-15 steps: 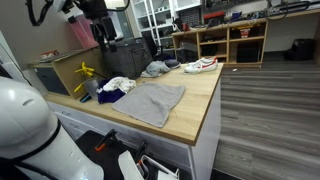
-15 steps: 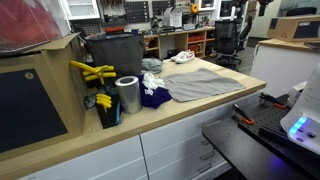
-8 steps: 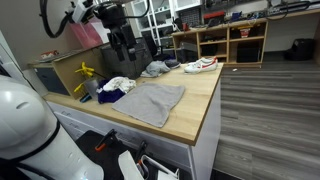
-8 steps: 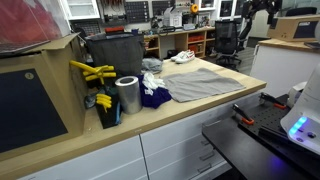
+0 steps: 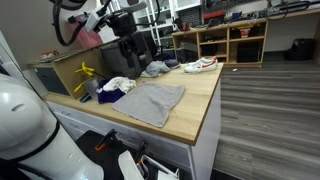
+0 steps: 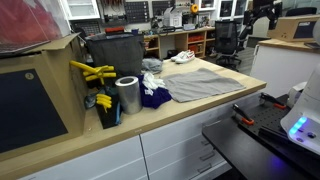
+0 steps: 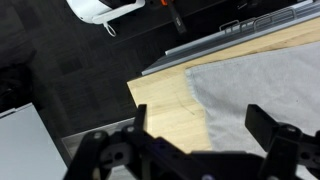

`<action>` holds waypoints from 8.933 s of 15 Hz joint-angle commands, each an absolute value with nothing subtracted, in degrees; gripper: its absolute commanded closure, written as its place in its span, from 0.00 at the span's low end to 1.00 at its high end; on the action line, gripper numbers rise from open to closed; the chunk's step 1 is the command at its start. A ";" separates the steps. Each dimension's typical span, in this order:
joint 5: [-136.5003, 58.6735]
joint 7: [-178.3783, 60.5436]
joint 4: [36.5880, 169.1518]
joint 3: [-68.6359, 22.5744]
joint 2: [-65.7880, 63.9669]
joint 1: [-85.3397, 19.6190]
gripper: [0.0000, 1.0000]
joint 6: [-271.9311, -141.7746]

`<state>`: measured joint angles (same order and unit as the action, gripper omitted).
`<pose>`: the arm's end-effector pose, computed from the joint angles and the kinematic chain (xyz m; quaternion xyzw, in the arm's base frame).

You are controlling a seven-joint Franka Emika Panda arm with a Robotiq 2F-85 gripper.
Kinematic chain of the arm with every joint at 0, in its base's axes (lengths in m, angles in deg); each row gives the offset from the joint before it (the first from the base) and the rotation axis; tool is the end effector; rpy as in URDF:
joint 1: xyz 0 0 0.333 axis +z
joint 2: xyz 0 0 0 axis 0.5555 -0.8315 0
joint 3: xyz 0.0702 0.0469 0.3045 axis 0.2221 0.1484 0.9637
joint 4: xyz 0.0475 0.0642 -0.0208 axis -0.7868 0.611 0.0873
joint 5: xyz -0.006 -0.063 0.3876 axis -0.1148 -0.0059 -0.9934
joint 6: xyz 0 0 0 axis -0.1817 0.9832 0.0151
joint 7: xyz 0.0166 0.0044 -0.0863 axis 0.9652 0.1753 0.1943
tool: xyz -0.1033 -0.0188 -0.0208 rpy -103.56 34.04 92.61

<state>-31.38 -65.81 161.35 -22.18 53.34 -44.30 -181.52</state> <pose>0.3255 -0.0924 0.4459 0.9810 -0.1786 -0.0343 0.0679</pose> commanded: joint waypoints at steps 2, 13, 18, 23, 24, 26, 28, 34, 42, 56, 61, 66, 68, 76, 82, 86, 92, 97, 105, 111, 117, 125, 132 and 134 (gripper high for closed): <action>-31.94 -66.41 161.72 -21.72 52.75 -43.98 0.00 -182.62; -29.32 -66.94 170.07 -23.05 39.55 -47.71 0.00 -201.90; -24.85 -70.14 170.23 -23.18 29.88 -50.35 0.00 -209.36; -17.82 -77.47 169.71 -24.10 20.40 -51.05 0.00 -214.07; -16.96 -78.86 169.46 -24.45 18.83 -50.60 0.00 -214.69; -15.65 -80.94 168.86 -25.10 15.89 -49.53 0.00 -215.93; -15.04 -82.60 168.09 -25.77 12.97 -48.33 0.00 -217.22; -17.20 -83.64 165.92 -27.86 7.45 -43.66 0.00 -220.49; -21.02 -82.75 163.56 -28.91 5.52 -39.54 0.00 -222.27; -19.86 -83.63 162.08 -34.12 -0.09 -37.30 0.26 -226.44; -20.10 -83.27 161.77 -36.06 -1.34 -36.72 0.63 -227.59; -19.28 -83.18 163.10 -37.54 2.19 -35.88 0.99 -225.71; -17.96 -83.80 163.72 -37.91 4.62 -34.87 1.00 -224.14; -12.61 -88.26 164.51 -33.92 13.30 -33.67 1.00 -217.22; -16.96 -90.52 164.56 -25.77 15.76 -33.26 1.00 -212.60; -19.72 -92.04 164.41 -21.28 15.76 -32.15 1.00 -211.63; -24.03 -91.99 164.11 -16.59 15.91 -29.73 1.00 -211.25; -26.89 -91.63 164.44 -13.50 16.27 -27.31 1.00 -211.76; -33.11 -90.96 164.90 -9.45 16.12 -23.88 1.00 -213.11; -36.08 -91.33 164.29 -7.96 14.94 -22.24 1.00 -215.16; -38.53 -90.80 164.02 -7.25 14.10 -21.79 1.00 -218.09; -49.16 -87.26 163.60 -5.82 12.90 -20.34 1.00 -218.94; -52.33 -85.91 161.81 -5.96 9.63 -20.30 1.00 -224.42; -51.96 -86.88 162.38 -6.10 8.48 -20.11 1.00 -228.87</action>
